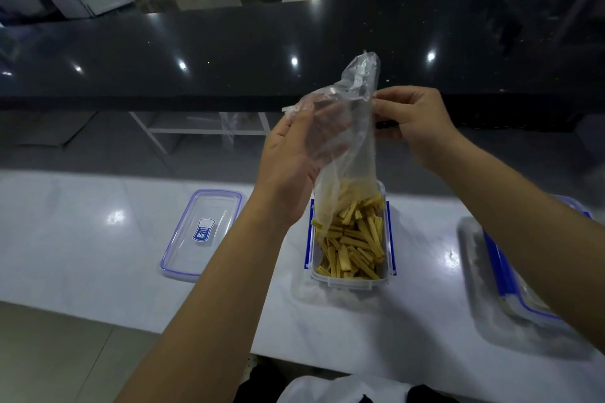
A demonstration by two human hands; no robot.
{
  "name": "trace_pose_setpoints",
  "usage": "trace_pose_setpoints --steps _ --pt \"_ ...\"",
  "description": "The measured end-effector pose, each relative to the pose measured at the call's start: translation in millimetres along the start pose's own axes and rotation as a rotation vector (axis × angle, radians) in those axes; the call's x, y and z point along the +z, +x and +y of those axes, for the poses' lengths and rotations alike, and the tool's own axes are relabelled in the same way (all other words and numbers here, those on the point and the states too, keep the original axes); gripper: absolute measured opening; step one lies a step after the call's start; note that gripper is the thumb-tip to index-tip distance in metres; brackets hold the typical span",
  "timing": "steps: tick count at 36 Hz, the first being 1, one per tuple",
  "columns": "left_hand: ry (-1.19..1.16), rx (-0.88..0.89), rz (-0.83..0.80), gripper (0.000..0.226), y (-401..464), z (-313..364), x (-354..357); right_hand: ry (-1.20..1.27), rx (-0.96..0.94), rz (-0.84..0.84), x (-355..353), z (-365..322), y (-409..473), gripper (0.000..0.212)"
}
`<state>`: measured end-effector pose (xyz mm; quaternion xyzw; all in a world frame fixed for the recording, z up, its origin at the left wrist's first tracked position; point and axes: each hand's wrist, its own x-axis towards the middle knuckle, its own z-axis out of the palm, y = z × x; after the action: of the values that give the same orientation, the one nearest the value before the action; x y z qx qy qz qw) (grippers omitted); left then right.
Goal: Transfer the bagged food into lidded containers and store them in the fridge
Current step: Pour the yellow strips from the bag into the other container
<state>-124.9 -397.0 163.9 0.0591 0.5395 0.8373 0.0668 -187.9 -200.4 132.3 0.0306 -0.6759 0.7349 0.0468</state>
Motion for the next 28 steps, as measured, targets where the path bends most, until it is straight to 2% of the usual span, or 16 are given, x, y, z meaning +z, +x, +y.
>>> trace_pose_setpoints --steps 17,28 --pt "0.016 0.062 0.017 0.037 0 25 14 0.0 -0.035 -0.063 7 -23 8 0.021" --pt "0.032 0.078 0.038 0.036 -7 34 16 -0.004 -0.02 -0.085 9 -29 12 0.014"
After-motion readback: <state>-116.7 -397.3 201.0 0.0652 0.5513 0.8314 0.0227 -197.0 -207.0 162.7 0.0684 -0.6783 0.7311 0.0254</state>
